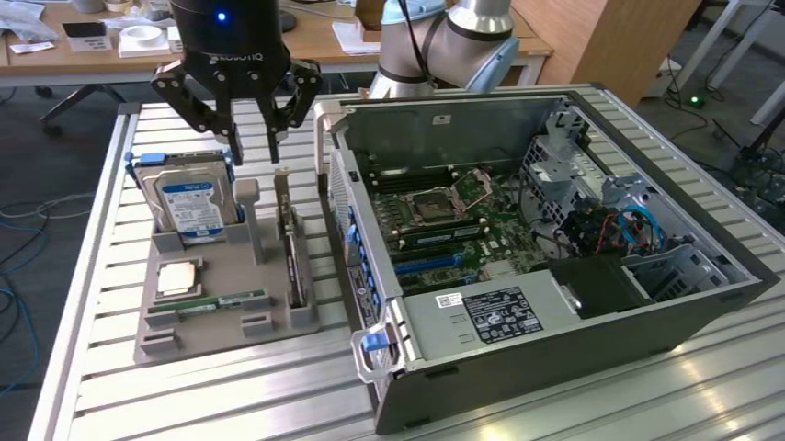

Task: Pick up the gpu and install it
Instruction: 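Pick up the gpu and move the gpu toward the slot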

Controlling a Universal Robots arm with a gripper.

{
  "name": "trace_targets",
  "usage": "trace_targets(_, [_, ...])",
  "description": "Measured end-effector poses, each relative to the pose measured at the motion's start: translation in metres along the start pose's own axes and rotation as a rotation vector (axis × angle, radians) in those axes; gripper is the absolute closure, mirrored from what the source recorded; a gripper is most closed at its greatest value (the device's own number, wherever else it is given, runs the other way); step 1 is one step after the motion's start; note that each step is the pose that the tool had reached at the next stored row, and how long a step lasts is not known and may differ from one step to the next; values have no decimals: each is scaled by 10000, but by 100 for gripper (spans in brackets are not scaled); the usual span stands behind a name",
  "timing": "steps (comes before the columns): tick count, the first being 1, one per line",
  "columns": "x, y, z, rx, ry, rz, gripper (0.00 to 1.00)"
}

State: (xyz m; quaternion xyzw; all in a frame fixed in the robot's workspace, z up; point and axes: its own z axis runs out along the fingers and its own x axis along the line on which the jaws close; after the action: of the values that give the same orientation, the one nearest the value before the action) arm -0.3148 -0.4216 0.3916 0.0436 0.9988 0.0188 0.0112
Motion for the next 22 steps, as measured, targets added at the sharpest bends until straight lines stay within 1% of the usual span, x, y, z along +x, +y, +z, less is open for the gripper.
trace_targets(5, [0,0,1,0,1,0,58])
trace_targets(14, [1,-1,29,-18,2,1,58])
trace_targets(17, [1,-2,61,-19,2,1,58])
trace_targets(22, [3,-6,151,-18,2,1,58])
